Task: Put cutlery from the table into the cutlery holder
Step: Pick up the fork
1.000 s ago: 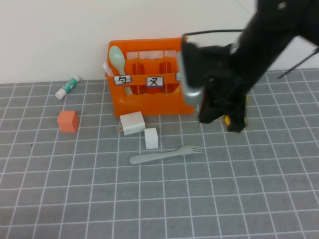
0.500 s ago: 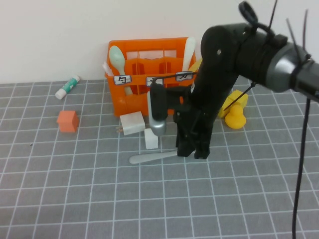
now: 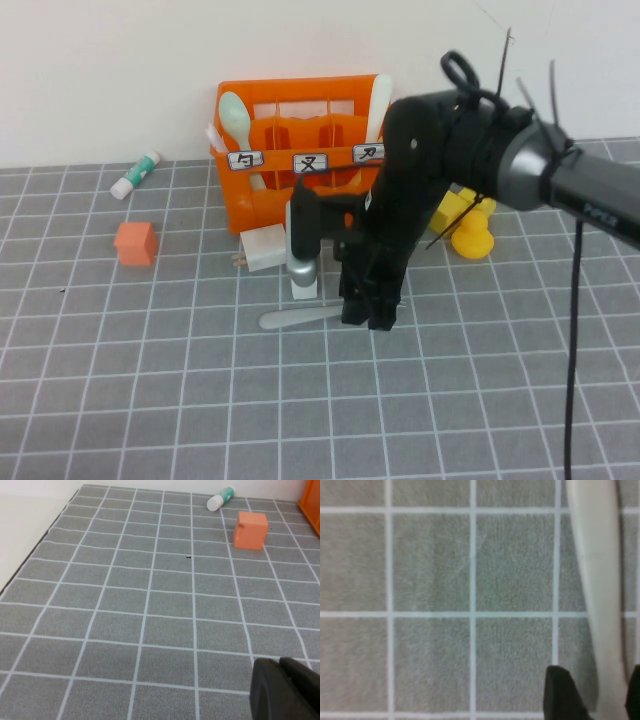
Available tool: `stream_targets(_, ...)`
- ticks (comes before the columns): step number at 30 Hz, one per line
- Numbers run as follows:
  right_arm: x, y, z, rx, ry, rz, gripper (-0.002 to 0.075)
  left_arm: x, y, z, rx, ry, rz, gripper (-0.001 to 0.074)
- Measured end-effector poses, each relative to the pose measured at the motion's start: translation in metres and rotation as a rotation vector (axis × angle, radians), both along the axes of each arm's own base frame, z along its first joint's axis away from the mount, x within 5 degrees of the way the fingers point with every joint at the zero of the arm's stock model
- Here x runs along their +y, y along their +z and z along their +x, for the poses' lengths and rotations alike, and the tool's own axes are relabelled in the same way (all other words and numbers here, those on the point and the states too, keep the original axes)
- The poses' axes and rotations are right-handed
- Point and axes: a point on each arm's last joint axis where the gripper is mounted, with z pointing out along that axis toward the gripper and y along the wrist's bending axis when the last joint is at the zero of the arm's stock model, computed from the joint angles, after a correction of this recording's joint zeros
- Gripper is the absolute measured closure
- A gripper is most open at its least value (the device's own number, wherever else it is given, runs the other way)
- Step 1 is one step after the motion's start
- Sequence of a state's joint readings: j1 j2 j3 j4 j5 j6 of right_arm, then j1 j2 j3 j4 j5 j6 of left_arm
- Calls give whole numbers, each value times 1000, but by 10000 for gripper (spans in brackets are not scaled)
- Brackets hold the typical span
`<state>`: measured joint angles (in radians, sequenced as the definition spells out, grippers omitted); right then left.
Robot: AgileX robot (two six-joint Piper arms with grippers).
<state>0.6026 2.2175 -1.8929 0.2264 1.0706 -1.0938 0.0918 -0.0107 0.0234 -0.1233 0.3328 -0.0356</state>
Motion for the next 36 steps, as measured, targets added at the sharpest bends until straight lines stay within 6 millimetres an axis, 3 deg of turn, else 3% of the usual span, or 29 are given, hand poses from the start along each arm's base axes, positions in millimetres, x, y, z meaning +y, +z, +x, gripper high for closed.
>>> stream_targets(4,1,-15,4,8,-5,-16,444,0,0,0,0,0,0,736)
stream_targets(10,3,-22,8,-19,-22,-10,444,0,0,0,0,0,0,736)
stream_targets(26,-1,-25,1,82,-16,-76,465,0,0,0,0,0,0,736)
stream_targets(36,-2,-24,-2,136,-144,-110,500,0,0,0,0,0,0,736)
